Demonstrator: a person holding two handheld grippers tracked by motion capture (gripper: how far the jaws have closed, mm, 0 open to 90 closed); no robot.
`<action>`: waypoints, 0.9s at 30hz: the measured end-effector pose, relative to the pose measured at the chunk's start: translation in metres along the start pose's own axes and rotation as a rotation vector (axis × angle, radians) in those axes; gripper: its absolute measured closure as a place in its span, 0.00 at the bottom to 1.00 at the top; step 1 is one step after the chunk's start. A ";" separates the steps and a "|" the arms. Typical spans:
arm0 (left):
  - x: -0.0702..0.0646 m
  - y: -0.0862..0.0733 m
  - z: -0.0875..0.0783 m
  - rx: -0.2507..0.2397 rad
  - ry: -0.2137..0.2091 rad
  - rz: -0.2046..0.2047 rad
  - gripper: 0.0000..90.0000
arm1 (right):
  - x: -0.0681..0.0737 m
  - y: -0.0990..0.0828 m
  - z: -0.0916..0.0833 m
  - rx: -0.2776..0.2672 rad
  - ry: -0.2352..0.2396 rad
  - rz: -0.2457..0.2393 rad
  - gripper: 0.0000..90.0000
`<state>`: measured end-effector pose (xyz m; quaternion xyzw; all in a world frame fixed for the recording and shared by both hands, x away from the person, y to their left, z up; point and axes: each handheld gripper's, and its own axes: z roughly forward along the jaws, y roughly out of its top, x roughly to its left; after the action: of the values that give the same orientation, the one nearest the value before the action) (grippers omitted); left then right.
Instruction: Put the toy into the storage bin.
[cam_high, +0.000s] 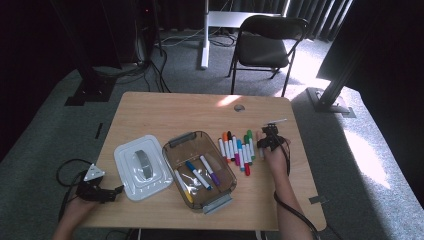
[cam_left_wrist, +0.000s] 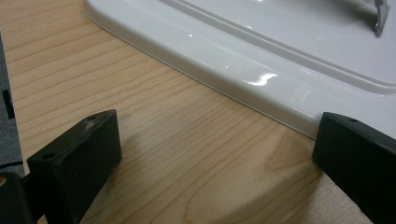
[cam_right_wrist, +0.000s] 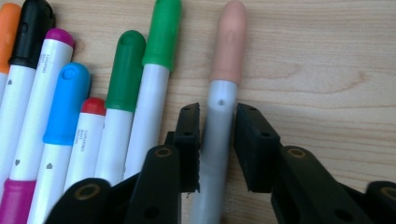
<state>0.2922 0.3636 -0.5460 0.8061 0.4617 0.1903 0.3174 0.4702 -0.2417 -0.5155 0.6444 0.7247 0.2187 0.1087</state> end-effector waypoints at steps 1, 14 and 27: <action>0.000 0.000 0.000 0.000 0.000 -0.001 0.02 | 0.000 0.000 0.000 0.001 -0.003 0.003 0.82; 0.000 0.000 0.000 0.000 0.001 -0.001 0.02 | -0.010 -0.005 -0.016 -0.011 0.020 0.078 0.85; 0.000 0.000 0.000 0.000 0.000 -0.003 0.02 | 0.001 -0.007 -0.061 -0.090 0.083 0.052 0.85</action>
<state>0.2920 0.3634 -0.5461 0.8054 0.4629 0.1900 0.3178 0.4369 -0.2516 -0.4647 0.6477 0.7011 0.2805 0.1016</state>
